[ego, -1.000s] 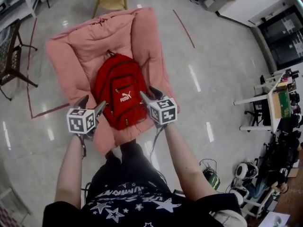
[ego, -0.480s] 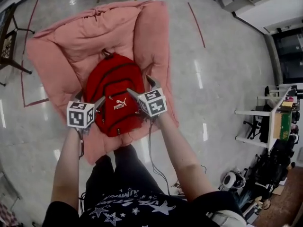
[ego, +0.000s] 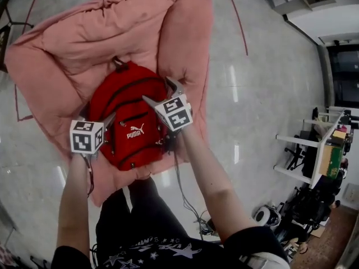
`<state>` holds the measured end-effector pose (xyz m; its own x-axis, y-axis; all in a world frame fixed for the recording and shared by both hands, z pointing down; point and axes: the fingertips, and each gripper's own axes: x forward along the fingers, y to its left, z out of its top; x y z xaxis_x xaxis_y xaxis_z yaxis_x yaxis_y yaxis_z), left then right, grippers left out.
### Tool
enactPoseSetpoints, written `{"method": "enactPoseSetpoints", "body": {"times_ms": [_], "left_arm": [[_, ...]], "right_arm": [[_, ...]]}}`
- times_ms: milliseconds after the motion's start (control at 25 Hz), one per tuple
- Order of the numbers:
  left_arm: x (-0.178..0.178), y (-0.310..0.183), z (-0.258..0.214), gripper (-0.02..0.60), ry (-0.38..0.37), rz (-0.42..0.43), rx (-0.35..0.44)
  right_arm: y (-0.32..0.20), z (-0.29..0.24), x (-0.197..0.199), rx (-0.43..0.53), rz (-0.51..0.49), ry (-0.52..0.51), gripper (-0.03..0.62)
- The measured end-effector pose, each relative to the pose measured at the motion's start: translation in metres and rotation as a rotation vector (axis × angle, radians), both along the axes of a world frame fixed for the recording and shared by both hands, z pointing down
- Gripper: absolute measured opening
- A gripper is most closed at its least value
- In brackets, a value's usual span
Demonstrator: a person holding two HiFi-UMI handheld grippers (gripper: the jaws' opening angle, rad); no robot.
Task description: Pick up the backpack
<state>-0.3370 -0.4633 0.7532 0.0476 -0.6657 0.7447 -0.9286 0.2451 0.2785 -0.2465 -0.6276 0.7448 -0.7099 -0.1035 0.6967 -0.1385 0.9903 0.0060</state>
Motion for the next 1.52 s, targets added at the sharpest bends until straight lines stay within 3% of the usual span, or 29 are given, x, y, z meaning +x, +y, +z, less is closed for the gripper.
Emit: {"method": "enactPoseSetpoints", "body": {"times_ms": [520,560,640,760,960,1080,1240,1520], "left_arm": [[-0.015,-0.016,0.050,0.425,0.069,-0.011,-0.057],[-0.014,-0.015,0.054,0.387,0.083,0.004,-0.073],[-0.011,-0.015,0.057,0.244,0.105,0.036,-0.088],[0.002,-0.017,0.049,0.083,0.138,0.082,-0.057],[0.005,-0.006,0.036,0.067,0.146,0.159,0.043],[0.003,0.004,0.028,0.067,0.098,0.207,0.095],[0.005,0.010,0.022,0.063,0.034,0.205,0.132],[0.011,0.014,0.010,0.061,0.007,0.219,0.175]], "right_arm": [[-0.004,0.074,-0.033,-0.042,-0.165,0.154,0.433],[-0.004,0.078,-0.034,-0.038,-0.169,0.165,0.433],[-0.007,0.083,-0.036,-0.036,-0.169,0.169,0.433],[-0.011,0.082,-0.036,-0.050,-0.163,0.149,0.433],[-0.004,0.078,-0.038,-0.092,-0.186,0.114,0.433],[0.003,0.076,-0.038,-0.145,-0.212,0.084,0.433],[0.010,0.071,-0.033,-0.209,-0.254,0.047,0.433],[0.046,0.067,-0.032,-0.284,-0.310,0.031,0.433]]}}
